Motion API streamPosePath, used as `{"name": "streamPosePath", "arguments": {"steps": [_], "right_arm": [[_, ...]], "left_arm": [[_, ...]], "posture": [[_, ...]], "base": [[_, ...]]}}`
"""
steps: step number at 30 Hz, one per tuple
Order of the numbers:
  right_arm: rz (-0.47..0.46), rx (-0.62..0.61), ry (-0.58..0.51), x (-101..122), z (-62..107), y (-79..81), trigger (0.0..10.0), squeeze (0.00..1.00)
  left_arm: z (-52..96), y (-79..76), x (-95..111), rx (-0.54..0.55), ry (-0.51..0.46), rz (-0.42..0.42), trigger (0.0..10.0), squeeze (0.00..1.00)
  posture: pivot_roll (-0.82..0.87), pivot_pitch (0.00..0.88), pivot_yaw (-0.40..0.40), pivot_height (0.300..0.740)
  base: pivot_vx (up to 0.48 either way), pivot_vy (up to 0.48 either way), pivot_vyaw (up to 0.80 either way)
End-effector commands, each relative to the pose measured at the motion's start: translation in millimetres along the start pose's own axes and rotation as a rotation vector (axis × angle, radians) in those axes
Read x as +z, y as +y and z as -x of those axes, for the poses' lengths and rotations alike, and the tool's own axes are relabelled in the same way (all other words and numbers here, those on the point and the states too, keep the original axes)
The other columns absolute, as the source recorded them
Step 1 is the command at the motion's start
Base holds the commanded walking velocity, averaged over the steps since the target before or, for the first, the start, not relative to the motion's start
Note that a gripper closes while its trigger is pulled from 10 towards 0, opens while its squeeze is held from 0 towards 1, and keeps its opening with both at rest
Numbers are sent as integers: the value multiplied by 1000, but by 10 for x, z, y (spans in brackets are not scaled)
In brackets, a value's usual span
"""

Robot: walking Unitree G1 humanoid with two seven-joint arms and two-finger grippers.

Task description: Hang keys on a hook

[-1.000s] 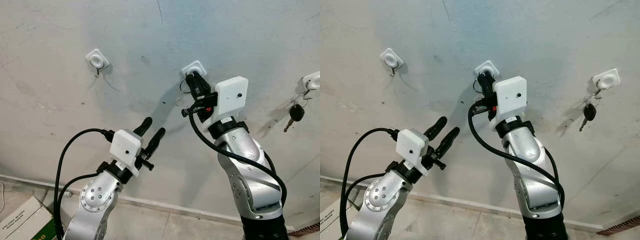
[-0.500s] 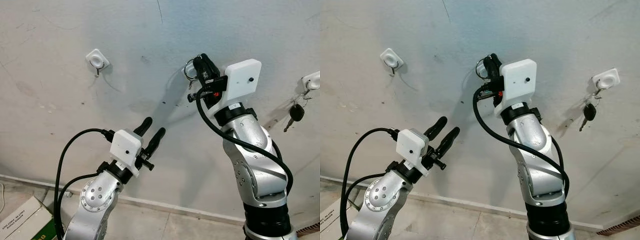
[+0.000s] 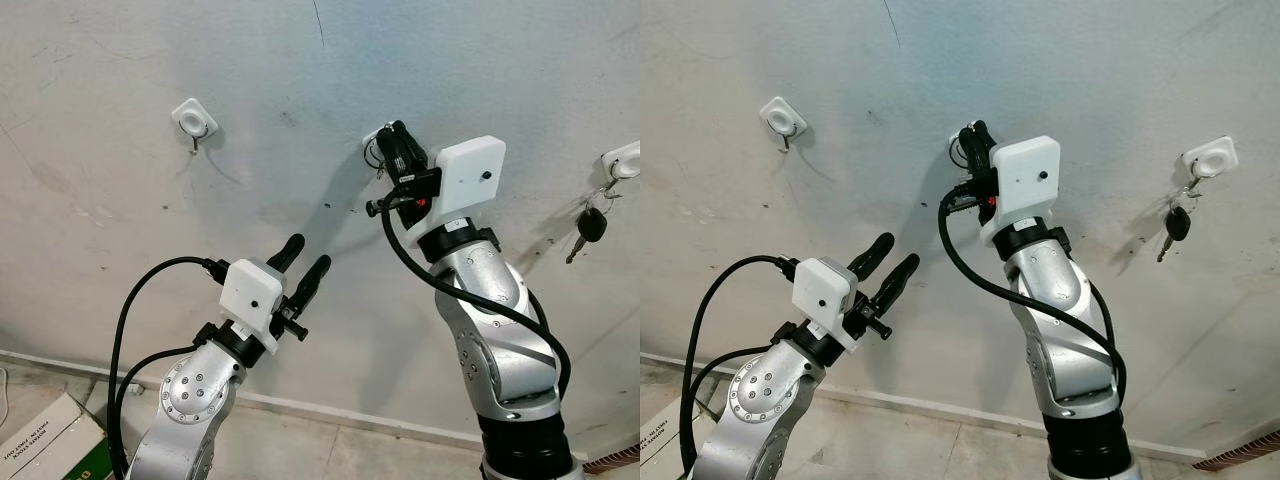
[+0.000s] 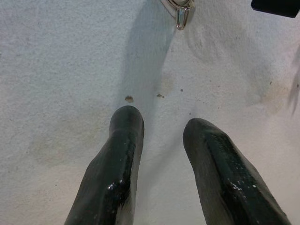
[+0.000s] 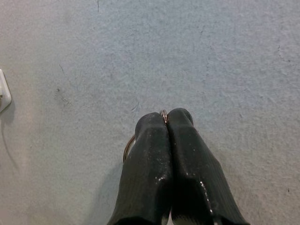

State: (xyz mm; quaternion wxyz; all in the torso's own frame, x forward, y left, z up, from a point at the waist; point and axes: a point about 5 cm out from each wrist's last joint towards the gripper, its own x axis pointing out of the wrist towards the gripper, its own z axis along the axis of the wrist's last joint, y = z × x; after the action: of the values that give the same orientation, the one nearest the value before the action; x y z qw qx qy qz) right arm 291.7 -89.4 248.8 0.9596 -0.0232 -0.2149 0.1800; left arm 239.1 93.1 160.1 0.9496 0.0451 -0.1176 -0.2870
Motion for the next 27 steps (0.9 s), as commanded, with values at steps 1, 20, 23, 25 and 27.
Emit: {"name": "streamPosePath", "arguments": {"steps": [1, 20, 23, 25, 27], "right_arm": [[-3, 4, 43, -91, 18, 30, 10000, 0], [-7, 9, 73, -190, 115, 72, 10000, 0], [-5, 11, 75, -190, 133, 71, 10000, 0], [-5, 12, 79, -195, 145, 72, 10000, 0], [-5, 15, 82, -202, 155, 75, 10000, 0]], "left_arm": [[11, 11, -5, 3, 6, -12, 10000, 0], [5, 6, -5, 3, 5, -10, 10000, 0], [4, 6, -4, 2, 5, -10, 10000, 0], [4, 6, -5, 2, 5, -10, 10000, 0], [5, 7, -6, 2, 5, -10, 10000, 0]], "posture": [[-28, 73, 8, 740], [-32, 75, 6, 740], [-32, 75, 6, 740], [-32, 75, 6, 740], [-38, 73, 5, 740]], "base": [[0, 0, 0], [0, 0, 0], [0, 0, 0], [0, 0, 0], [0, 0, 0]]}}
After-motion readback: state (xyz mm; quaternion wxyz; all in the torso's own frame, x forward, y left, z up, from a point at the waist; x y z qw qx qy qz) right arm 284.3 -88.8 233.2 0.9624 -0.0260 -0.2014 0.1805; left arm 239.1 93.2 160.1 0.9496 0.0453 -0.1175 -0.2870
